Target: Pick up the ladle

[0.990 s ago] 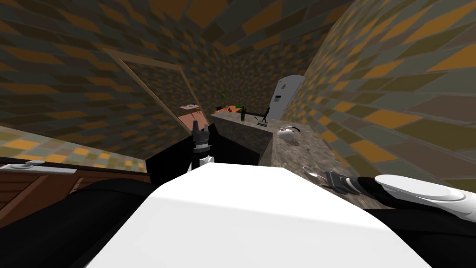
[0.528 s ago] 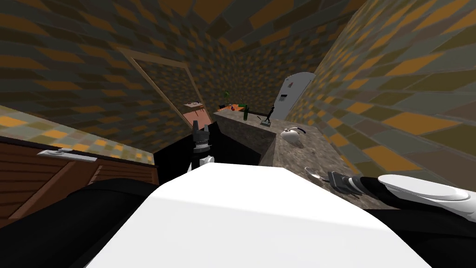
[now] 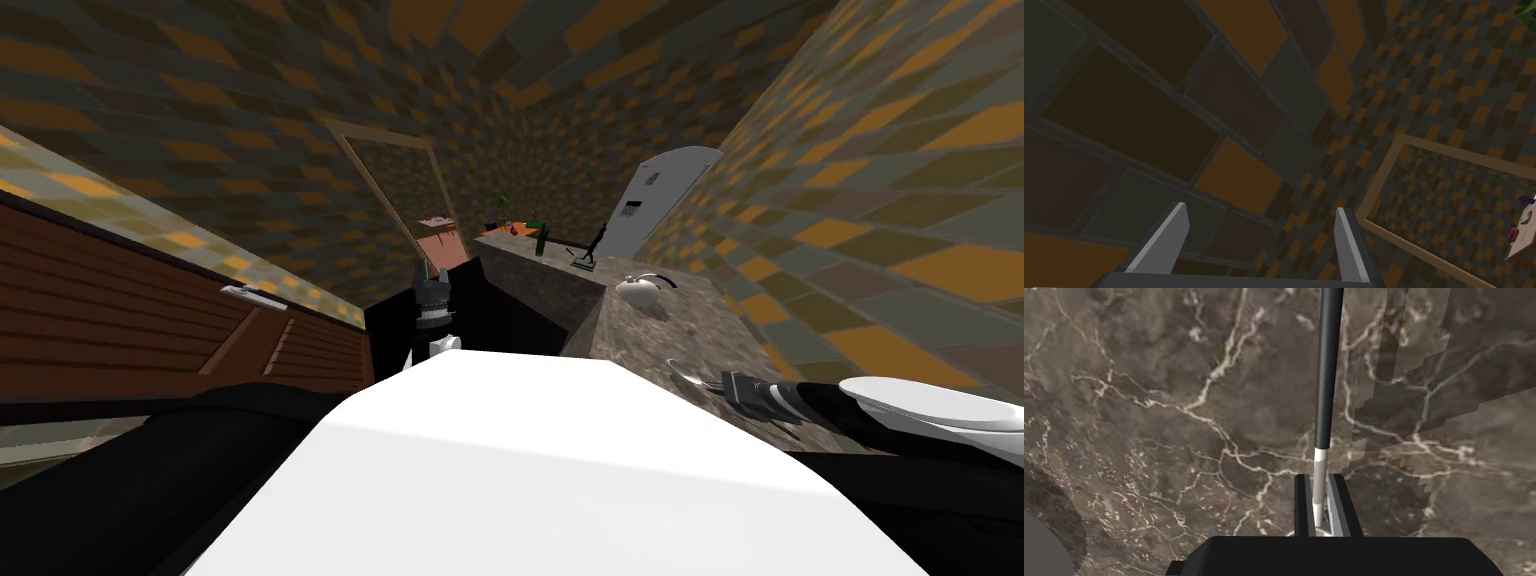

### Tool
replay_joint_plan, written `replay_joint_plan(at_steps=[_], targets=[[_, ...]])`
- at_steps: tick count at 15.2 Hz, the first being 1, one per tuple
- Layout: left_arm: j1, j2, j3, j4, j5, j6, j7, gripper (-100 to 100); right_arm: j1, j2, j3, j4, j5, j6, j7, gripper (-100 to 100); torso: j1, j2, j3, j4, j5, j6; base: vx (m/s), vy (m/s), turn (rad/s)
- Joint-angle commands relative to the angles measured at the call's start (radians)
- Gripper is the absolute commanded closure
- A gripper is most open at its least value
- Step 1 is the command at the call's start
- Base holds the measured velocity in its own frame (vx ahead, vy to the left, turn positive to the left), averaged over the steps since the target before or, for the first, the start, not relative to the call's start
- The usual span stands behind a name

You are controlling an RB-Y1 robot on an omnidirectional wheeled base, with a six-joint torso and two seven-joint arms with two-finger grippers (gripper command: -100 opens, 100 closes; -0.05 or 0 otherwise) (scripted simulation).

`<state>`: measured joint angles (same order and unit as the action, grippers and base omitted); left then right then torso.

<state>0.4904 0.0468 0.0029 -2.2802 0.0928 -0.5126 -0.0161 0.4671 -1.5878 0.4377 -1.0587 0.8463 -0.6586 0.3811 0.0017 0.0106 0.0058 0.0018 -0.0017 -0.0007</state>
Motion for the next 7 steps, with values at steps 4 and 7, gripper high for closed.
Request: replay_joint_plan(at_steps=[4, 7], targets=[[0.000, 0.000, 0.000, 0.000, 0.000, 0.000, 0.000, 0, -0.055, 0.024, 0.012, 0.100, 0.008, -0.066, -0.027, 100, 0.000, -0.001, 0.000, 0.000, 0.000, 0.000, -0.114, 0.035, 0.180], [0.000, 0.000, 0.000, 0.000, 0.000, 0.000, 0.000, 0, -0.063, 0.028, 0.015, 0.109, 0.011, -0.069, -0.028, 100, -0.001, 0.000, 0.000, 0.000, 0.000, -0.001, -0.104, 0.022, 0.169]])
